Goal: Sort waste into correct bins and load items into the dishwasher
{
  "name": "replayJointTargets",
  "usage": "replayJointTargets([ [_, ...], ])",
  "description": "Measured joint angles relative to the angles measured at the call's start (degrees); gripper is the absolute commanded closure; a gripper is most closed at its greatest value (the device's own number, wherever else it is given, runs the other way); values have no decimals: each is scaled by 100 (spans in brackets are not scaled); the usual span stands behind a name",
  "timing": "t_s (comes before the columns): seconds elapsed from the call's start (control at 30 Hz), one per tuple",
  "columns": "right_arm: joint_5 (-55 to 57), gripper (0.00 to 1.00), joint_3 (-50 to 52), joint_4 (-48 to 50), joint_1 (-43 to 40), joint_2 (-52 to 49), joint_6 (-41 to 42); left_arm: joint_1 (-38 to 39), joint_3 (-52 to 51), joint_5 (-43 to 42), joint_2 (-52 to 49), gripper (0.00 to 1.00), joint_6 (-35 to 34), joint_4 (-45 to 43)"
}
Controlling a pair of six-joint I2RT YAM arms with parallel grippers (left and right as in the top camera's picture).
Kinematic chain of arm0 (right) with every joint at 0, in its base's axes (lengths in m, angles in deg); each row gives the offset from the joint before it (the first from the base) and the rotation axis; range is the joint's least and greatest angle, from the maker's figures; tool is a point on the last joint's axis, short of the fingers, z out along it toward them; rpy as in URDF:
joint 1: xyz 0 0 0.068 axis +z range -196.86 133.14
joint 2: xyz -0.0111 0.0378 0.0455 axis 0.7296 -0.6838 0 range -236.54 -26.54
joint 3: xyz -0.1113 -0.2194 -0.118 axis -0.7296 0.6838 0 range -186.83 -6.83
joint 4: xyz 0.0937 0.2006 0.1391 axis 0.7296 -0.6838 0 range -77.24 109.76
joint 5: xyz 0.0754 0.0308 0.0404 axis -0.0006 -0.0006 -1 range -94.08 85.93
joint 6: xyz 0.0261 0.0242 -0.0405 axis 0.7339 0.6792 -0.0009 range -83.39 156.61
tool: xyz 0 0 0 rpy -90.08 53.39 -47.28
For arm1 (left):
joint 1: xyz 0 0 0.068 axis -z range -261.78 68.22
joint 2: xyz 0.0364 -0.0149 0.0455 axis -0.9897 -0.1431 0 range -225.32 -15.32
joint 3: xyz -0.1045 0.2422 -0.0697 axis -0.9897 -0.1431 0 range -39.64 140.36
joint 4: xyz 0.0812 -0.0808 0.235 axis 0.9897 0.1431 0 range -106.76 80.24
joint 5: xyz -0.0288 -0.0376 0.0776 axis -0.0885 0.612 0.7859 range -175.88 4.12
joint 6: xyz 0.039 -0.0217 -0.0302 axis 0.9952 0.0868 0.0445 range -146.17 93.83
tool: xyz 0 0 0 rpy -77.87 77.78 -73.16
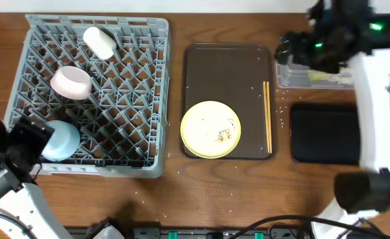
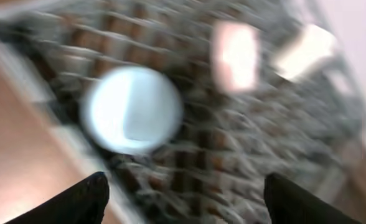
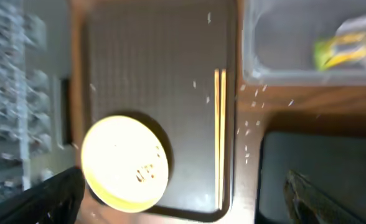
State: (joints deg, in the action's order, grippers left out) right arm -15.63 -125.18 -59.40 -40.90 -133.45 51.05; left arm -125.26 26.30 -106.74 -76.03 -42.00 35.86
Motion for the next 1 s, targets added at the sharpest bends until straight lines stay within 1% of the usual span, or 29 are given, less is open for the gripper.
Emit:
replayJointTargets([
  [0.07, 76, 6, 0, -94, 107, -352, 9, 0, 2, -857, 0, 20, 166, -63],
  [0.1, 94, 12, 2, -133, 129, -509, 26, 0, 2, -1338, 0, 19, 243, -103],
  [0.2, 144, 24, 4, -229, 168, -817, 55, 11, 2, -2273, 0, 20, 417, -136],
  [0.23, 164, 30, 4, -251, 177, -901, 63, 37, 22, -2575, 0, 20, 485, -94],
  [0.27, 177, 38, 4, -286, 181, -1001, 127, 70, 50, -2776, -2, 19, 546, -37],
  [0.37, 205, 50, 4, -372, 201, -1172, 116, 356, 273, -3185, -7, 19, 715, 153],
  [0.43, 219, 51, 4, -402, 225, -1263, 125, 595, 466, -3265, -13, 19, 787, 317],
  [0.5, 234, 45, 4, -415, 275, -1351, 144, 968, 763, -3261, -33, 19, 887, 634],
  [0.57, 271, 38, 4, -400, 343, -1421, 162, 1349, 1036, -3158, -72, 19, 1038, 1034],
  [0.63, 372, 34, 4, -361, 428, -1491, 157, 1773, 1322, -2885, -149, 13, 1228, 1596],
  [0.73, 503, 30, 4, -299, 525, -1572, 151, 2365, 1589, -2046, -284, 12, 1443, 2190],
  [0.8, 590, 24, 4, -256, 564, -1604, 146, 2594, 1609, -1309, -369, 13, 1464, 2332],
  [0.83, 634, 22, 4, -249, 575, -1609, 155, 2638, 1609, -984, -407, 13, 1451, 2361],
  [0.9, 739, 23, 4, -247, 584, -1609, 149, 2669, 1611, -354, -463, 12, 1392, 2358],
  [0.93, 785, 26, 4, -243, 586, -1609, 146, 2667, 1609, 50, -483, 10, 1342, 2352],
  [1.0, 885, 41, 4, -223, 586, -1620, 129, 2669, 1609, 730, -492, 8, 1263, 2350],
])
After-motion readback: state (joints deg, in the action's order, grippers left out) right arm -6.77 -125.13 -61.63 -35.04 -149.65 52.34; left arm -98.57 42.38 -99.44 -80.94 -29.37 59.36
